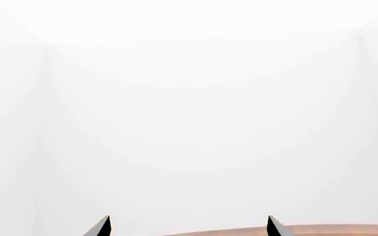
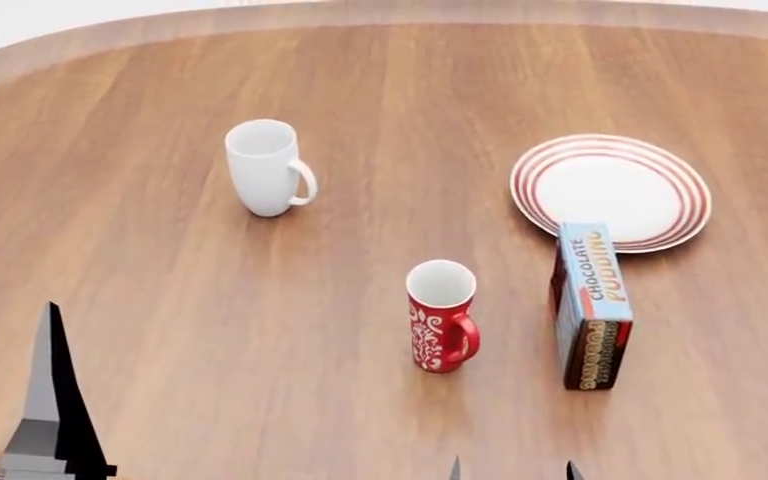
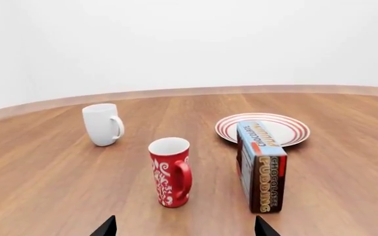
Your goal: Pick up the red mug and put it on the plate
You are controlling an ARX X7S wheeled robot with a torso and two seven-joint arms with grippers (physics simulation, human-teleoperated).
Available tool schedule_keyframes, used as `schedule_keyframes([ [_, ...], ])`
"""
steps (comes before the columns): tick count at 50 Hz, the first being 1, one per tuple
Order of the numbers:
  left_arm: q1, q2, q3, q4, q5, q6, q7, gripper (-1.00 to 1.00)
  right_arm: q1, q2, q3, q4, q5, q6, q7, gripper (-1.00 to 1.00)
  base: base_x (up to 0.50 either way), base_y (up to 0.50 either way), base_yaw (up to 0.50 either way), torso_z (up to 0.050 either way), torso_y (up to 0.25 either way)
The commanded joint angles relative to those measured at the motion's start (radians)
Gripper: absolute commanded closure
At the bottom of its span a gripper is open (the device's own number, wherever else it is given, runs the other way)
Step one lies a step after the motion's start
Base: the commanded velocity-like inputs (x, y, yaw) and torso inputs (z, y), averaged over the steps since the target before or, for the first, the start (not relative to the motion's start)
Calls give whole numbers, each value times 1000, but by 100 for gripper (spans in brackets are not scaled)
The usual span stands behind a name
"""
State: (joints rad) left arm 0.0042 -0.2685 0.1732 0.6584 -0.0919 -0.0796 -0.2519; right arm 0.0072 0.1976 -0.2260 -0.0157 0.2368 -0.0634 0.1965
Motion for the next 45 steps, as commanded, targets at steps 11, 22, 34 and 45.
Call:
schedule_keyframes([
  [11, 3, -13, 4, 5, -4, 4, -10, -100, 4, 7, -10, 9, 8, -9, 6, -100, 99, 0, 0, 0, 0],
  [22, 0, -19, 6, 9, -9, 0, -15, -100, 0, 12, -15, -3, 13, -6, 13, -100, 119, 0, 0, 0, 0],
  [34, -3, -27, 11, 11, -12, -2, -22, -100, 0, 16, -19, -3, 18, -10, 17, -100, 132, 0, 0, 0, 0],
  [45, -2, -33, 15, 11, -12, 0, -30, -100, 1, 19, -22, -4, 23, -11, 22, -100, 145, 0, 0, 0, 0],
])
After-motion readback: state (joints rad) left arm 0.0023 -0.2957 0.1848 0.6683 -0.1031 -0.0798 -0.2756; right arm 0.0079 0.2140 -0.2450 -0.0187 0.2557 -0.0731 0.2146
